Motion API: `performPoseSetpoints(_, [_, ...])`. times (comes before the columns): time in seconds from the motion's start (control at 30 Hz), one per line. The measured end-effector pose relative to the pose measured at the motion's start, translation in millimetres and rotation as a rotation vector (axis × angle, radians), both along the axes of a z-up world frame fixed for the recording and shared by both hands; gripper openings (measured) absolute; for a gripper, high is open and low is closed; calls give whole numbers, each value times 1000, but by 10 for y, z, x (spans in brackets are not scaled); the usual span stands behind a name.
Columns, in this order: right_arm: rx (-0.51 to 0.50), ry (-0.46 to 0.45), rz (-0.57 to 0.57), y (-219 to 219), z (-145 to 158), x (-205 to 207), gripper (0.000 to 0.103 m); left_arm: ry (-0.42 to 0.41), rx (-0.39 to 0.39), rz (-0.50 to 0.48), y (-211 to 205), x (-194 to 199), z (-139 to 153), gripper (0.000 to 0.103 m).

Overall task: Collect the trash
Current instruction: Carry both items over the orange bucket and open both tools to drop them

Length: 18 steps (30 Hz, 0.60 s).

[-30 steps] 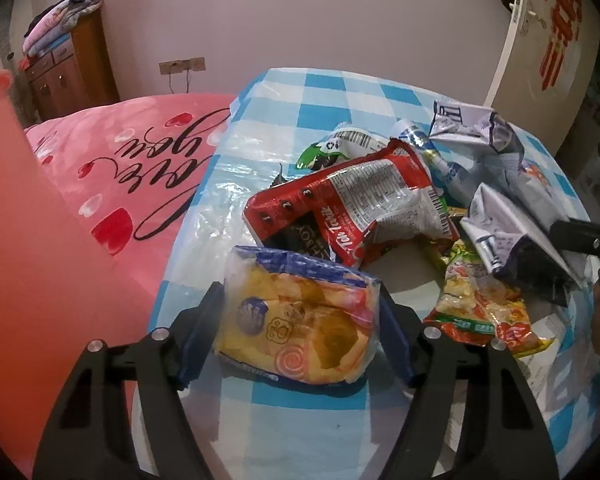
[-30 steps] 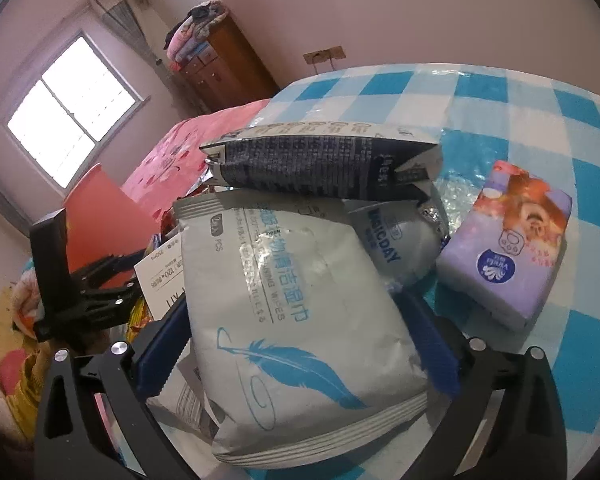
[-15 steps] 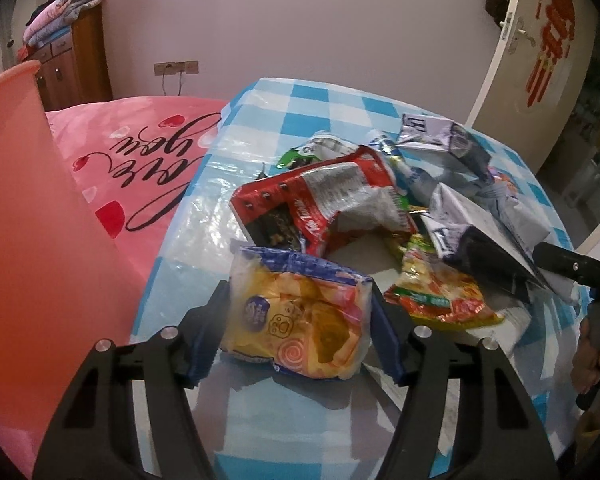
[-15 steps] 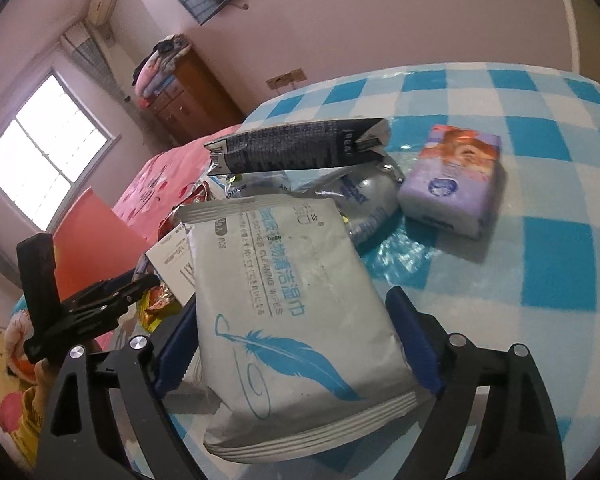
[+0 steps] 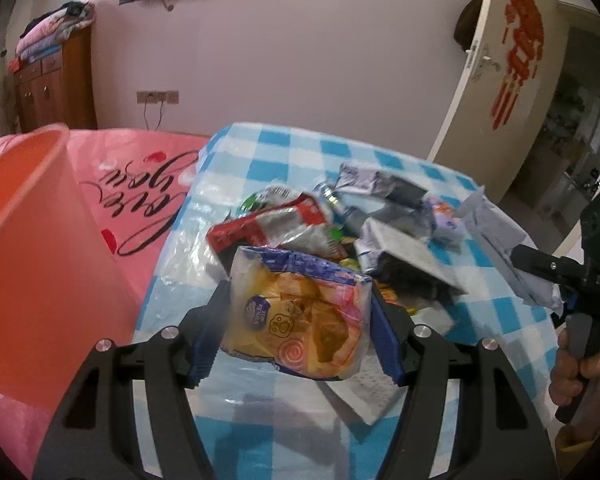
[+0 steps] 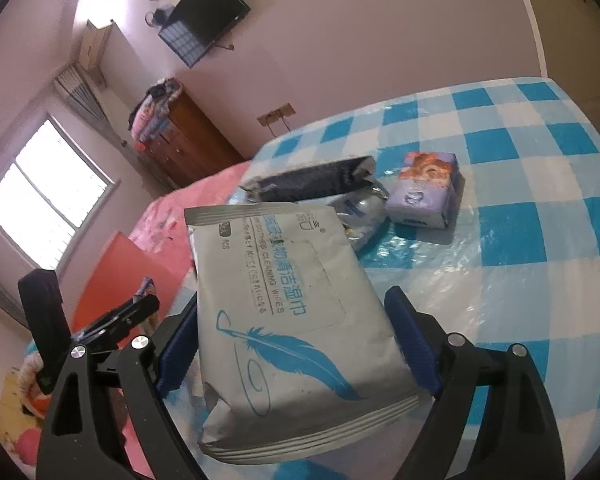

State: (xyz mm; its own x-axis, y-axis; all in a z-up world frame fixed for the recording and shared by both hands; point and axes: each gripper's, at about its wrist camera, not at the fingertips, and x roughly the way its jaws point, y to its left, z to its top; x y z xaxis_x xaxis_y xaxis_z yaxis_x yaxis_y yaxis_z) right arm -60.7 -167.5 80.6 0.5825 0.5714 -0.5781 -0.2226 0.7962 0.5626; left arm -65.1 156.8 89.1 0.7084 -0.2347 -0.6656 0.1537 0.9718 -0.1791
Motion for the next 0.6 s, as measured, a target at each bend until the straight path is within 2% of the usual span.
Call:
performPoseSetpoints(0.37, [109, -86, 132, 685, 682, -5, 83, -116, -27, 26, 287, -293, 675, 65])
performPoseSetpoints(0.6, [159, -119, 276, 1381, 1103, 129, 83, -178, -11, 111, 718, -423, 1000, 65])
